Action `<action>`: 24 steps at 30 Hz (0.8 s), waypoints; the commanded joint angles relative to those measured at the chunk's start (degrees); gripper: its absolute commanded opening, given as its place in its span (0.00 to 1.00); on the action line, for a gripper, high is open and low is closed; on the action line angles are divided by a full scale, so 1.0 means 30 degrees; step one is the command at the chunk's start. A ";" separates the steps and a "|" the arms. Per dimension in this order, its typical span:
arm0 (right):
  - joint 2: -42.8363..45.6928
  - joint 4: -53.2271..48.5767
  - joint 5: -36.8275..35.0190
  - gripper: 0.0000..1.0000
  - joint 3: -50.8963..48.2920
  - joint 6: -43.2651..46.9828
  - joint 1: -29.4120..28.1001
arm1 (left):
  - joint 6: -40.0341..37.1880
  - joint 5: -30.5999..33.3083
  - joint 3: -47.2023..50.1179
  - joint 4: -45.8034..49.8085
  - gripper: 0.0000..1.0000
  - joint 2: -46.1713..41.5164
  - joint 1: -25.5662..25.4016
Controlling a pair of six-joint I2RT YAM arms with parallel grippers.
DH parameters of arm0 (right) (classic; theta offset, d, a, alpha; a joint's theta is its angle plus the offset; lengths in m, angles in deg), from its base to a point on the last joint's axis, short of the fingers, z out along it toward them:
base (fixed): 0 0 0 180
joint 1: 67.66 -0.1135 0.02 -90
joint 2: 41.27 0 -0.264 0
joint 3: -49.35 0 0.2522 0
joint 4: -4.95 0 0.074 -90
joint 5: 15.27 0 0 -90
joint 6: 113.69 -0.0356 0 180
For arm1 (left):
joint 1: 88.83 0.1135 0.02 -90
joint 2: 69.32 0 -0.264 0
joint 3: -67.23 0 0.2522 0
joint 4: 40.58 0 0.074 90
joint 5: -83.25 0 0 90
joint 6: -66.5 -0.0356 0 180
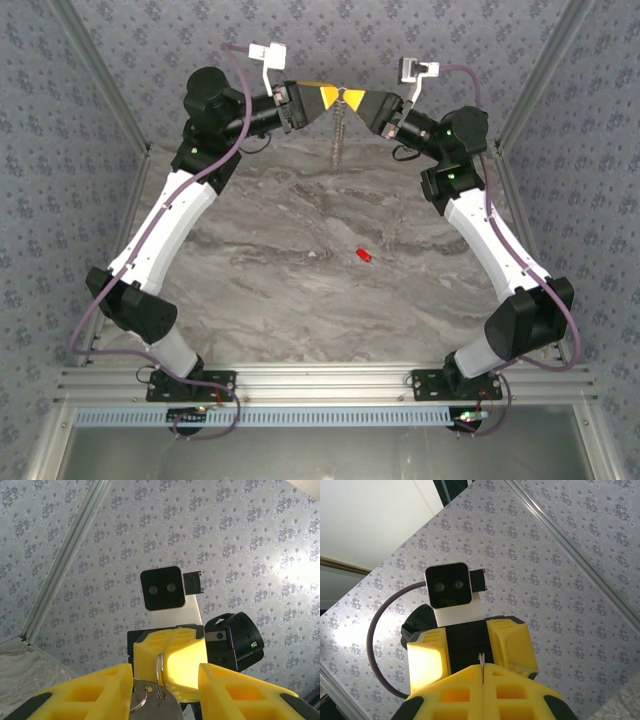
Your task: Put the keys on the keyring
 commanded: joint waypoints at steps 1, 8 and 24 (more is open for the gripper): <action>-0.0001 0.0937 -0.0132 0.00 0.0507 -0.0180 0.0089 | 0.0252 -0.0116 0.0002 -0.1019 0.37 0.0384 -0.0249; 0.0016 0.0938 -0.0161 0.00 0.0447 -0.0222 0.0105 | 0.0266 -0.0200 0.0024 -0.1143 0.34 0.0428 -0.0363; 0.0136 0.1140 -0.0103 0.08 0.0049 -0.0557 0.0503 | -0.0384 -0.0089 0.0153 -0.1030 0.00 0.0253 -0.0412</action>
